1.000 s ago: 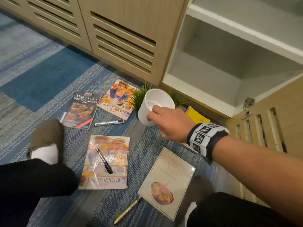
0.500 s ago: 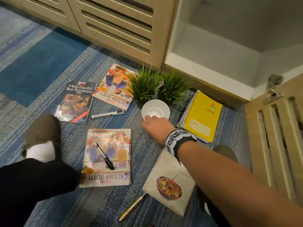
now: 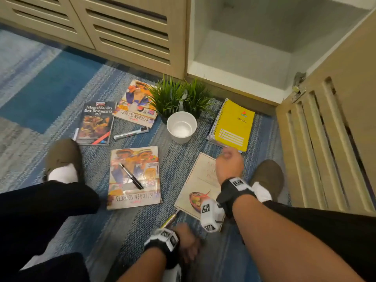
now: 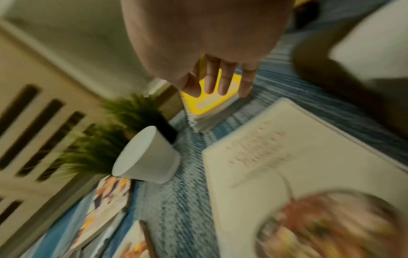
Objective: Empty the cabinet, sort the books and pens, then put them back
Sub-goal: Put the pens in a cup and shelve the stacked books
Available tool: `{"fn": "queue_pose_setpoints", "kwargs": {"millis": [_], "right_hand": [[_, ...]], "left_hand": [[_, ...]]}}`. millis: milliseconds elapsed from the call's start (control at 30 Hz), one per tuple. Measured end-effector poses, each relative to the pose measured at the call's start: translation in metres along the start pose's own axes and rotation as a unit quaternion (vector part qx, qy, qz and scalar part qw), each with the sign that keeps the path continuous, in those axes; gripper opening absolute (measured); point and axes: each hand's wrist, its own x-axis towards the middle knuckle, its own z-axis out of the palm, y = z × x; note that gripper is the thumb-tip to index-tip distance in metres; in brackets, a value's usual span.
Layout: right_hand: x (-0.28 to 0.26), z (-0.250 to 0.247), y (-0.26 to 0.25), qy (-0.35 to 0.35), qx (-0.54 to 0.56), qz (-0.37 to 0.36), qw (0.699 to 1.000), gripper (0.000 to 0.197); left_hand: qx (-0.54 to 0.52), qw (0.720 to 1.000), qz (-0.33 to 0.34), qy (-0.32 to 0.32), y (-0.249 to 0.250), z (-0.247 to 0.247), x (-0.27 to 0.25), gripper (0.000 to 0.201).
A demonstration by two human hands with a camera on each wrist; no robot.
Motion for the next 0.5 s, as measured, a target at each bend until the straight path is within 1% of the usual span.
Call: {"fn": "queue_pose_setpoints", "kwargs": {"millis": [33,67,100,133,167,200,233,300,333,367,400,433,467,500], "right_hand": [[-0.010,-0.004,0.018,-0.010,-0.014,0.062,0.998,0.028],[-0.020,-0.008,0.034,-0.030,-0.040,0.124,0.991,0.032],[-0.032,-0.012,0.047,-0.054,-0.080,0.178,0.979,0.039],[-0.042,-0.013,0.055,-0.075,-0.118,0.220,0.965,0.049],[-0.050,-0.013,0.059,-0.089,-0.142,0.258,0.951,0.057],[-0.056,-0.012,0.062,-0.098,-0.147,0.289,0.941,0.063],[-0.059,-0.012,0.062,-0.108,-0.142,0.320,0.930,0.068],[-0.056,-0.004,0.072,-0.129,-0.133,0.357,0.915,0.077],[-0.052,0.000,0.076,-0.133,-0.133,0.359,0.914,0.082],[-0.051,0.003,0.077,-0.138,-0.135,0.361,0.913,0.085],[-0.047,0.006,0.084,-0.134,-0.133,0.354,0.916,0.086],[-0.045,0.011,0.087,-0.138,-0.122,0.357,0.916,0.084],[-0.043,0.016,0.093,-0.147,-0.105,0.356,0.917,0.082],[-0.037,0.027,0.108,-0.157,-0.081,0.360,0.916,0.083]], "left_hand": [[-0.025,0.998,0.021,0.048,0.005,-0.010,-0.008,0.020],[-0.037,0.992,0.054,0.109,0.014,-0.027,-0.017,0.028],[-0.042,0.980,0.082,0.178,0.017,-0.041,-0.026,0.035],[-0.058,0.961,0.108,0.246,0.019,-0.057,-0.033,0.038],[-0.060,0.944,0.125,0.299,0.016,-0.071,-0.037,0.039],[-0.042,0.930,0.126,0.342,0.012,-0.083,-0.039,0.038],[-0.021,0.917,0.117,0.380,0.004,-0.094,-0.038,0.036],[-0.017,0.883,0.092,0.459,-0.013,-0.111,-0.036,0.025],[-0.017,0.860,0.079,0.504,-0.020,-0.120,-0.036,0.018],[-0.021,0.841,0.054,0.538,-0.029,-0.127,-0.035,0.016],[-0.031,0.831,0.009,0.556,-0.038,-0.134,-0.032,0.029],[-0.056,0.824,-0.043,0.563,-0.049,-0.140,-0.029,0.048],[-0.096,0.811,-0.084,0.571,-0.058,-0.145,-0.029,0.061],[-0.135,0.793,-0.102,0.586,-0.066,-0.149,-0.029,0.063]]}}
